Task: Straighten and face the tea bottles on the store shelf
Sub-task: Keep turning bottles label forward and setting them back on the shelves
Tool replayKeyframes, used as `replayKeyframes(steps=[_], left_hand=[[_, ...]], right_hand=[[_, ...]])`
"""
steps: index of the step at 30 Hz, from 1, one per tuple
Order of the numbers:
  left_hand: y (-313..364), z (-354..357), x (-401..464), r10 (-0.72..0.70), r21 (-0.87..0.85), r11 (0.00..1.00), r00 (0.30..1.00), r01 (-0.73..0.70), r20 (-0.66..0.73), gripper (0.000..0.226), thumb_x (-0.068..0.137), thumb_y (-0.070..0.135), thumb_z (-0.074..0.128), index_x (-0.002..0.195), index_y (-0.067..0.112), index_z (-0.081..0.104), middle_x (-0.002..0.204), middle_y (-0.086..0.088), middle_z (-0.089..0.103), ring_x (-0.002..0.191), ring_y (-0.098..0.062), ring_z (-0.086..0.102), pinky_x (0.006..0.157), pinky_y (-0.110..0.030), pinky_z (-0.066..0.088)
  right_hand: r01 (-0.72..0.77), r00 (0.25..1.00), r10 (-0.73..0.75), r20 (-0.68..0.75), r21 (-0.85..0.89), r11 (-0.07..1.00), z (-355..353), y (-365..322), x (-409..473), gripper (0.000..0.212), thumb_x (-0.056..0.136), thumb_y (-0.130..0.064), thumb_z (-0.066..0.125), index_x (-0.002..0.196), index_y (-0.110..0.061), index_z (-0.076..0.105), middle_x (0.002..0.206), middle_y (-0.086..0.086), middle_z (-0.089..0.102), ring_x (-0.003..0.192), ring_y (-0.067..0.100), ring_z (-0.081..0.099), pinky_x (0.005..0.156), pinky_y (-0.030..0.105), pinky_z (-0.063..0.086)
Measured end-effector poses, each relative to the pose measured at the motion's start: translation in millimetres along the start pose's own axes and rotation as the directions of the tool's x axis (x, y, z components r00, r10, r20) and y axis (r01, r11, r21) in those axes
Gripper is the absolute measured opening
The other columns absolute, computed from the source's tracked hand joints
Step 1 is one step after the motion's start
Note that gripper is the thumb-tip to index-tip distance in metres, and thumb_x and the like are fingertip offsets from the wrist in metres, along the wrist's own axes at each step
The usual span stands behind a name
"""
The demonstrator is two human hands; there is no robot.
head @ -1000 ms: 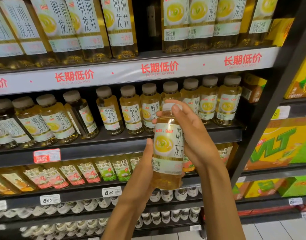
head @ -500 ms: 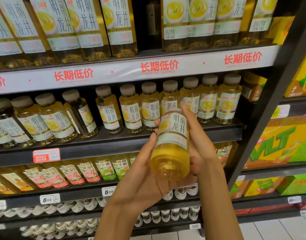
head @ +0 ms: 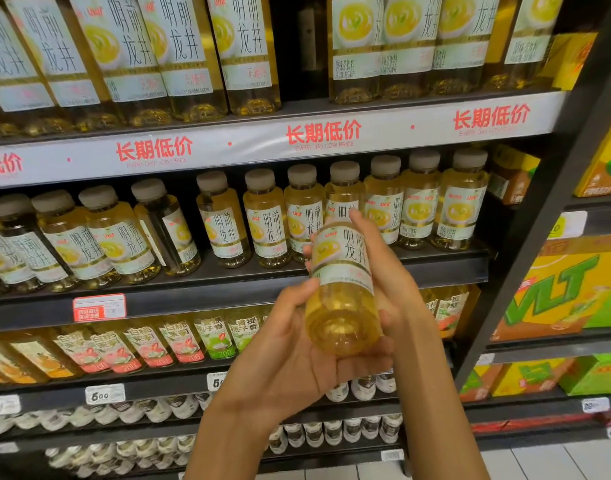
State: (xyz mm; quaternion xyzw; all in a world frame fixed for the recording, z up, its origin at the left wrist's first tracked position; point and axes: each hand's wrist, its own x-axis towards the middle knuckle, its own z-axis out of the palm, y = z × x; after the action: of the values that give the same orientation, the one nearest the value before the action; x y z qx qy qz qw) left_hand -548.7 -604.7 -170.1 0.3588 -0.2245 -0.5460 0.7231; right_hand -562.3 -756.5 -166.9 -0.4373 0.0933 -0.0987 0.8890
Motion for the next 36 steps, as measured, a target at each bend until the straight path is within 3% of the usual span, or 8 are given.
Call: replayKeyframes(steps=[2, 6, 11, 15, 21, 26, 31, 36], left_hand=[[-1, 1, 1, 0.025, 0.012, 1.0, 0.999, -0.025, 0.024, 0.055, 0.079, 0.044, 0.069, 0.11, -0.001, 0.068, 0.102, -0.02, 0.069, 0.087, -0.028, 0.07, 0.076, -0.038, 0.057], [-2, -3, 2, 0.061, 0.035, 0.998, 0.996, -0.059, -0.068, 0.059, 0.059, 0.043, 0.087, 0.104, 0.007, 0.074, 0.097, -0.022, 0.071, 0.09, -0.03, 0.071, 0.071, -0.036, 0.058], [-1, -2, 2, 0.172, 0.16, 0.976, 0.974, -0.148, -0.148, 0.064, 0.062, 0.044, 0.084, 0.114, 0.009, 0.069, 0.103, -0.022, 0.07, 0.093, -0.029, 0.07, 0.075, -0.035, 0.058], [0, -9, 5, 0.258, 0.396, 0.902, 0.95, -0.171, -0.177, 0.061, 0.069, 0.042, 0.07, 0.124, 0.017, 0.059, 0.114, -0.008, 0.071, 0.106, -0.019, 0.067, 0.086, -0.029, 0.056], [8, -10, 9, 0.41, 0.636, 0.712, 0.911, -0.299, -0.03, 0.053, 0.074, 0.031, 0.074, 0.123, 0.037, 0.055, 0.124, 0.01, 0.065, 0.117, -0.008, 0.06, 0.09, -0.018, 0.049], [17, -12, 18, 0.547, 0.766, 0.546, 0.837, -0.341, -0.017, 0.065, 0.062, 0.023, 0.085, 0.12, 0.03, 0.057, 0.114, 0.01, 0.069, 0.108, -0.009, 0.064, 0.089, -0.02, 0.051], [23, -18, 26, 0.681, 0.803, 0.436, 0.732, -0.406, 0.0, 0.063, 0.065, 0.012, 0.083, 0.121, 0.026, 0.056, 0.115, 0.009, 0.067, 0.109, -0.009, 0.063, 0.087, -0.016, 0.05], [27, -18, 29, 0.721, 0.816, 0.367, 0.691, -0.446, 0.054, 0.068, 0.063, 0.023, 0.083, 0.117, 0.053, 0.054, 0.121, 0.018, 0.063, 0.117, -0.005, 0.057, 0.088, -0.014, 0.048]], right_hand=[[0.1, 0.994, -0.099, 0.042, -0.037, 0.994, 7, -9, 0, 0.055, 0.081, -0.043, 0.061, 0.12, -0.004, 0.057, 0.097, 0.016, 0.067, 0.08, 0.024, 0.071, 0.066, 0.035, 0.058], [0.339, 0.938, -0.312, 0.153, -0.205, 0.918, 21, -29, -6, 0.029, 0.091, -0.026, 0.054, 0.116, -0.011, 0.055, 0.097, 0.009, 0.069, 0.088, 0.024, 0.07, 0.079, 0.04, 0.057], [0.365, 0.931, -0.33, 0.156, -0.384, 0.848, 32, -37, -17, 0.039, 0.089, -0.032, 0.053, 0.124, -0.014, 0.056, 0.112, 0.008, 0.069, 0.104, 0.022, 0.066, 0.088, 0.034, 0.054], [0.426, 0.904, -0.39, 0.175, -0.315, 0.848, 33, -33, -24, 0.05, 0.083, -0.032, 0.059, 0.129, -0.014, 0.053, 0.107, 0.007, 0.07, 0.099, 0.017, 0.067, 0.081, 0.028, 0.055], [0.662, 0.743, -0.589, 0.318, -0.222, 0.716, 32, -40, -32, 0.037, 0.09, -0.014, 0.058, 0.127, -0.018, 0.052, 0.109, 0.006, 0.068, 0.107, 0.023, 0.064, 0.089, 0.033, 0.052], [0.701, 0.706, -0.575, 0.414, -0.291, 0.651, 32, -45, -36, 0.047, 0.089, -0.02, 0.058, 0.134, -0.025, 0.047, 0.125, 0.007, 0.062, 0.118, 0.021, 0.058, 0.092, 0.031, 0.049], [0.669, 0.728, -0.514, 0.453, -0.307, 0.677, 23, -44, -38, 0.059, 0.084, -0.038, 0.066, 0.138, -0.034, 0.044, 0.144, 0.009, 0.046, 0.132, 0.026, 0.045, 0.104, 0.04, 0.043], [0.726, 0.656, -0.491, 0.573, -0.303, 0.617, 22, -46, -45, 0.055, 0.073, -0.007, 0.072, 0.125, -0.016, 0.057, 0.127, 0.006, 0.061, 0.124, 0.029, 0.053, 0.101, 0.039, 0.045]])
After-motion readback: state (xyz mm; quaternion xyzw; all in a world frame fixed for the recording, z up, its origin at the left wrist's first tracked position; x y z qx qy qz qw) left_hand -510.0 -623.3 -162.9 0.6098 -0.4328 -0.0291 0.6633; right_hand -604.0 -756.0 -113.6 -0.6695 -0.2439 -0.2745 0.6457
